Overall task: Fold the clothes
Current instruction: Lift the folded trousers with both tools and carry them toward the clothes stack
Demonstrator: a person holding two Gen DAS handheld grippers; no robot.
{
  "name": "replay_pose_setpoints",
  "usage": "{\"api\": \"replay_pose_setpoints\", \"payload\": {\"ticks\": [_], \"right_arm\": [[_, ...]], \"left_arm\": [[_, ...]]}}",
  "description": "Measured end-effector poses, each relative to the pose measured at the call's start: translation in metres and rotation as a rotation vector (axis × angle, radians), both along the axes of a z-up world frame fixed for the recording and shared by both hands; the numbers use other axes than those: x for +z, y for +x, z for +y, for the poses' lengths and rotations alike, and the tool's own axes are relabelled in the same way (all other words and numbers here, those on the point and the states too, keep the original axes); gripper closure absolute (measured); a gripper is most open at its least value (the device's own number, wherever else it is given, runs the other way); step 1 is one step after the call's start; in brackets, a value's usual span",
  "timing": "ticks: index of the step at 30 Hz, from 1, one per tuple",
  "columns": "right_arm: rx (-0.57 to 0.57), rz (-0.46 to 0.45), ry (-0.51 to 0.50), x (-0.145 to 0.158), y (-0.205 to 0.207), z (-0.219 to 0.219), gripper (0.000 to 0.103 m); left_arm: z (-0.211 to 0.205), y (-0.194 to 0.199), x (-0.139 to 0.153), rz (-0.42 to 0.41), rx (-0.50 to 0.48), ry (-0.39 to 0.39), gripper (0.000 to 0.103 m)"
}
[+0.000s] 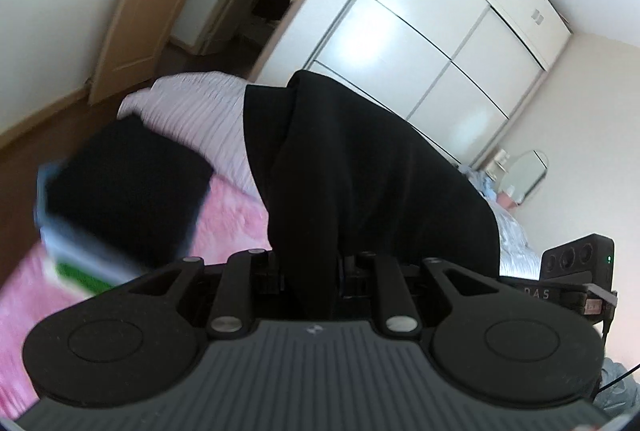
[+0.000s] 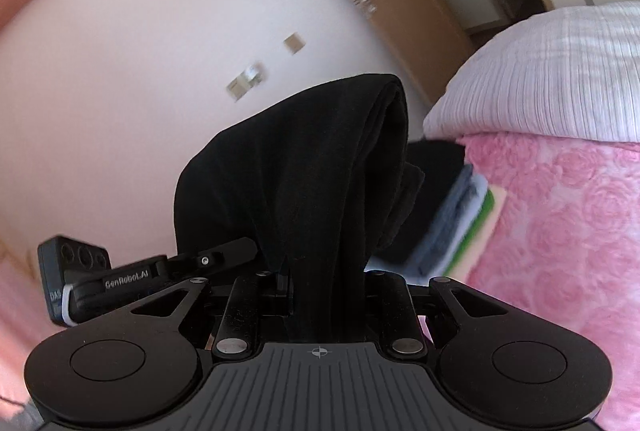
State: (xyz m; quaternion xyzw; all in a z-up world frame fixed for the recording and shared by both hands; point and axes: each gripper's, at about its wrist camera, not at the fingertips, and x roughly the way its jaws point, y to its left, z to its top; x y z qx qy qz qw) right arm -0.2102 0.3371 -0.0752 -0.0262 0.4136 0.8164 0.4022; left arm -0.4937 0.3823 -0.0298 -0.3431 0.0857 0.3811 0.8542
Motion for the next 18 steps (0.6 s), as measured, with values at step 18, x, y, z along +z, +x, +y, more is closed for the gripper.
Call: {"api": "replay_pose_setpoints", "payload": {"ticks": [18], "right_arm": [[-0.213, 0.06, -0.116, -0.035, -0.1, 0.233, 0.081]], "left_arm": [[0.241, -0.084, -0.026, 0.035, -0.172, -0.051, 0.086]]}}
